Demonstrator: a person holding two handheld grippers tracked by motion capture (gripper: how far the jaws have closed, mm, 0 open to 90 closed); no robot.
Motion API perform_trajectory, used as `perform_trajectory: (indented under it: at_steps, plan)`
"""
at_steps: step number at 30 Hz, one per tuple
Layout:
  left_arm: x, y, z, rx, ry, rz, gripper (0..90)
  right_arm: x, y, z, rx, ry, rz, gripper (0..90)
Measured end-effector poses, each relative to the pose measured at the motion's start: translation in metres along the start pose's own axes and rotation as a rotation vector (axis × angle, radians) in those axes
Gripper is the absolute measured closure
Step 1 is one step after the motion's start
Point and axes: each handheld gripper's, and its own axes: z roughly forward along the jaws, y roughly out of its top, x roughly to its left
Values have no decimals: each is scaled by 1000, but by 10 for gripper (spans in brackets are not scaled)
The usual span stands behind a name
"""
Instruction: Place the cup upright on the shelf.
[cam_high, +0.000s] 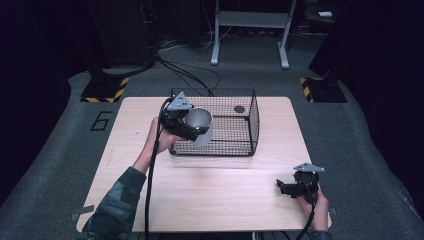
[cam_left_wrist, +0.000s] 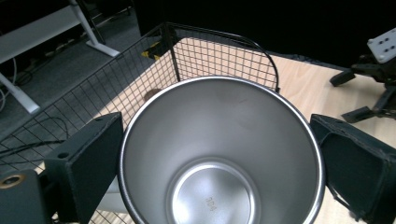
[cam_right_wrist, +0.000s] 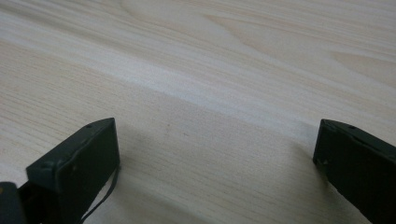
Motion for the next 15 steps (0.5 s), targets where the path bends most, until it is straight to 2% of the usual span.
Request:
perform_trajectory:
  at_steps: [9,10,15]
  plan:
    - [9,7,12,23,17,-3,62,0,0,0,1,1,-5,0]
    - [11,7,14,20,30,-5,62,0,0,0,-1,2,-6,0]
    - [18,8,21,28,43,-5,62,0,0,0,-1,4,-4,0]
